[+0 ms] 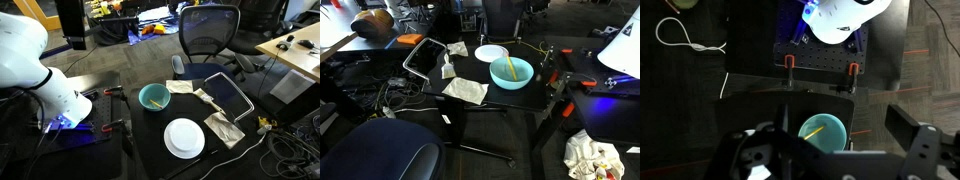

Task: Put the pencil on the table.

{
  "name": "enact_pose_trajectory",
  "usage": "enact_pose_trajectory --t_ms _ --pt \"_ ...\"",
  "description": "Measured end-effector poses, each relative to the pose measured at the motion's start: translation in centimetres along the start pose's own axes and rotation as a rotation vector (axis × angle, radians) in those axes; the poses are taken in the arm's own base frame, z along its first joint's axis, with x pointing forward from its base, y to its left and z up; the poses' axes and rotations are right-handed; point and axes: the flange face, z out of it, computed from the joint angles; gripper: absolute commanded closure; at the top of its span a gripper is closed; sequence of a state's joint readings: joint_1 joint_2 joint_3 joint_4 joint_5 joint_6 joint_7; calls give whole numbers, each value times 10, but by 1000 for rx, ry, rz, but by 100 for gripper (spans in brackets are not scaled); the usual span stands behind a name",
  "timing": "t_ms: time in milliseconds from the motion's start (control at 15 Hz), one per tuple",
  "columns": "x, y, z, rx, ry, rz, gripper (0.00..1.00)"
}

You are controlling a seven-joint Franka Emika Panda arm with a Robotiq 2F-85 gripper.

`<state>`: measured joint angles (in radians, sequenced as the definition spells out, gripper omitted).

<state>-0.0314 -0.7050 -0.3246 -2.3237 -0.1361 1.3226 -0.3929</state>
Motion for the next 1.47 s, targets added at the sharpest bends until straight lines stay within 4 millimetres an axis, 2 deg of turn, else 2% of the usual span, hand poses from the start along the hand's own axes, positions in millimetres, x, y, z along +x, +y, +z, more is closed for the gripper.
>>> enact_pose_trajectory --t_ms 600,800,1067,1467 --pt "1 0 1 0 -1 0 0" --pt "9 0 7 7 7 2 0" --pt "36 -8 32 43 52 23 0" --pt "91 -27 85 42 143 163 0"
